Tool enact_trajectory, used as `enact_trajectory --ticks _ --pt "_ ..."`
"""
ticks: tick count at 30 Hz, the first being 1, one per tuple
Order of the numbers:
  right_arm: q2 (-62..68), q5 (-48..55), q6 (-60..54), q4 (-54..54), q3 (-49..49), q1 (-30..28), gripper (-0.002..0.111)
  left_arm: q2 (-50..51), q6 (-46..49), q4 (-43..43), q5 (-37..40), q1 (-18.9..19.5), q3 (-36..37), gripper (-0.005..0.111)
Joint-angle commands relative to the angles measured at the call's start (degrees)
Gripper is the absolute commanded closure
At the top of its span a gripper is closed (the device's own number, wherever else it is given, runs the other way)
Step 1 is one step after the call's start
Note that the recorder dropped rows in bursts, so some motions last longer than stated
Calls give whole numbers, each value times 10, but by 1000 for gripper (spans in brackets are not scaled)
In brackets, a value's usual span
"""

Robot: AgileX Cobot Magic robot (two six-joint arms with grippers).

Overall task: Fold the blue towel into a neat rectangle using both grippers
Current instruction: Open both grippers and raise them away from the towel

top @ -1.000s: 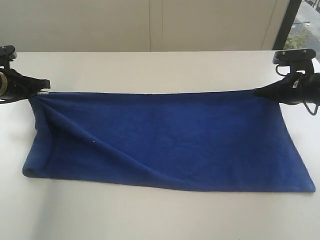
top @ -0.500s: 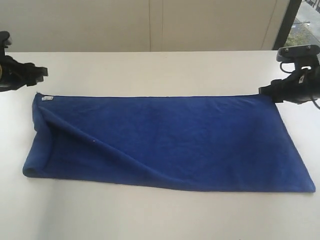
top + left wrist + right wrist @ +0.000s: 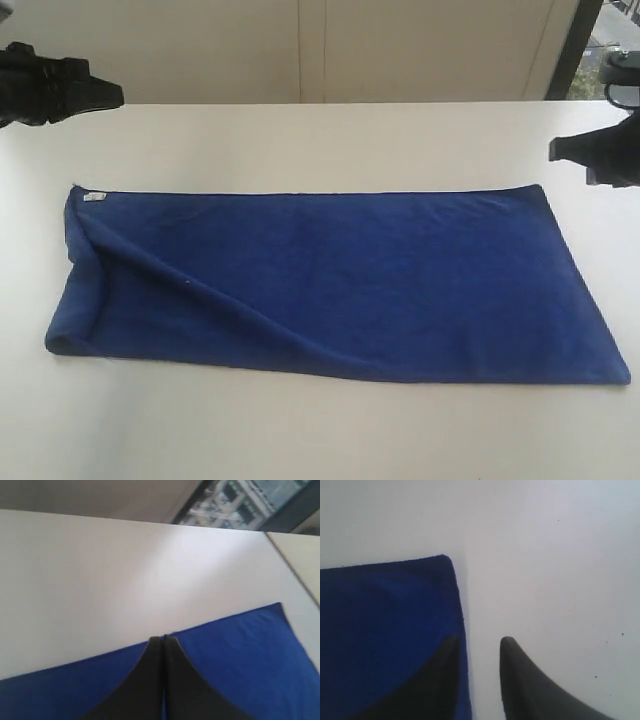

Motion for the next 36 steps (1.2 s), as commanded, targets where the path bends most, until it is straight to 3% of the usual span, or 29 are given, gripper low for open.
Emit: enact_trajectory --ticks 1,3,9,17,22,24,27,31,33,36 --pt "-29 21 4 46 0 -1 81 -20 -89 9 -58 3 -1 107" --pt "-38 29 4 53 0 -1 81 -26 -89 -25 -67 3 -1 107" --pt "-45 37 -12 53 0 -1 81 -41 -59 -232 -71 3 -3 107" --pt "-45 37 -12 53 0 -1 81 -46 394 -137 19 3 -3 107" --pt "-45 37 -15 53 0 -1 81 -46 582 -116 137 3 -3 107" --pt "-45 36 -22 53 0 -1 81 -46 616 -116 203 3 -3 107" --pt "-45 35 -26 53 0 -1 81 -46 539 -116 355 3 -3 107" --pt "-45 33 -26 53 0 -1 81 -48 216 -116 610 3 8 107" --pt "-45 33 -26 53 0 -1 81 -56 152 -116 617 3 29 107" --pt "-45 33 -26 53 0 -1 81 -51 164 -116 575 3 54 107"
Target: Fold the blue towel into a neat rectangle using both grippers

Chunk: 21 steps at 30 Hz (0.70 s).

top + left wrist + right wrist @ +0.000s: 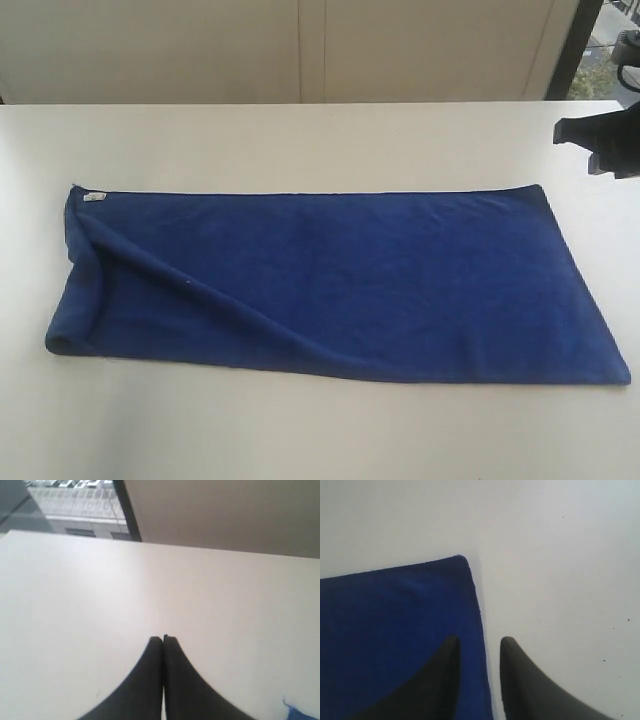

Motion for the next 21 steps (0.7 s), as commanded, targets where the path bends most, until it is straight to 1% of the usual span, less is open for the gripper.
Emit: enact_trajectory --ticks 1,4,6,8,10,11,12,15,17,19,20,21 --pt "-6 2 -7 0 0 -1 81 -1 -44 -1 -26 -3 38 107" --pt "-6 19 -7 0 0 -1 81 0 -44 -1 -38 -3 72 107" --pt "-6 25 -7 0 0 -1 81 0 -45 4 -68 -3 88 107" --pt "-6 25 -7 0 0 -1 81 0 -45 35 -113 -3 90 107" --pt "-6 25 -7 0 0 -1 81 0 -44 80 -183 -3 78 107" --pt "-6 25 -7 0 0 -1 81 0 -44 104 -239 -3 69 107" --pt "-6 25 -7 0 0 -1 81 0 -44 108 -275 -3 60 107" --pt "-6 25 -7 0 0 -1 81 0 -47 104 -405 -3 37 107" --pt "-6 27 -7 0 0 -1 81 0 -71 93 -485 -3 24 107" --pt "-6 27 -7 0 0 -1 81 0 -97 66 -546 -3 16 107" --pt "-6 27 -7 0 0 -1 81 0 -99 48 -583 -3 12 107" --pt "-6 27 -7 0 0 -1 81 0 -97 41 -601 -3 10 107"
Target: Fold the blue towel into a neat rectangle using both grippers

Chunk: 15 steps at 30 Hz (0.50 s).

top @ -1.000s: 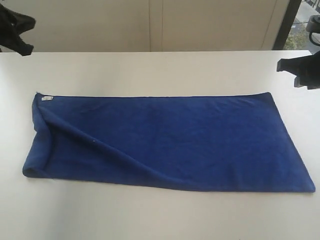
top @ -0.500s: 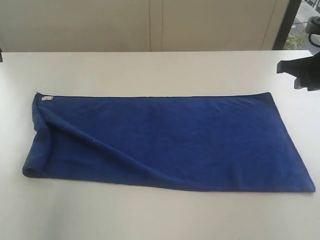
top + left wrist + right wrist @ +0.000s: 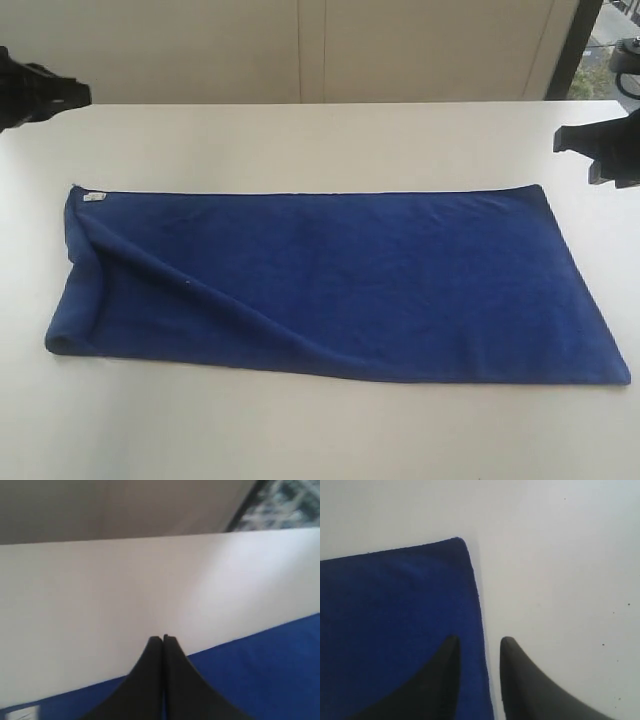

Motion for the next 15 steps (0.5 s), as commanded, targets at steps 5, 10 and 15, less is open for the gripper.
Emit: enact_trajectory --ticks 5,10,15 --pt "-6 0 -4 0 0 -1 81 -3 156 -37 -118 -3 -20 107" --pt "-6 0 -4 0 0 -1 81 -3 434 -30 -49 -3 -20 107" --pt "-6 0 -4 0 0 -1 81 -3 589 -31 58 -3 -20 107"
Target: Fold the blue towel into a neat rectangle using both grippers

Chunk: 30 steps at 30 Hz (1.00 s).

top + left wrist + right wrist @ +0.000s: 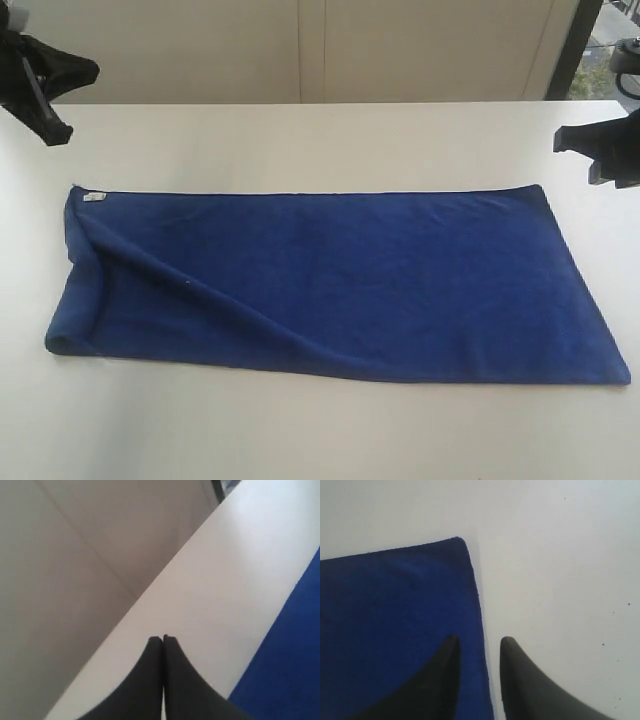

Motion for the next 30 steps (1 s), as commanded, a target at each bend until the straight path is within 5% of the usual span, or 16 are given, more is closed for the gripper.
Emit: enact_trajectory --ticks 1,4,7,8,13,18,21,25,30 --pt "-6 -1 -3 0 0 -1 81 -3 58 0 129 -3 -4 107" --pt "-6 -2 -3 0 0 -1 81 -3 -77 -14 314 -3 -4 107" --pt "-6 -6 -3 0 0 -1 81 -3 -313 -17 514 -3 1 107" --pt "-6 -6 -3 0 0 -1 81 -3 -456 -36 575 -3 15 107" --pt "-6 -6 -3 0 0 -1 81 26 -497 -37 408 -3 50 107" --pt "-6 -4 -3 0 0 -1 81 15 -421 85 202 -3 34 107" --pt "-6 -1 -3 0 0 -1 81 -18 -450 85 187 -3 30 107" --pt "-6 -1 -3 0 0 -1 81 -103 -607 85 185 -15 30 107" --pt "-6 -1 -3 4 0 -1 81 -176 -626 85 180 -88 30 107"
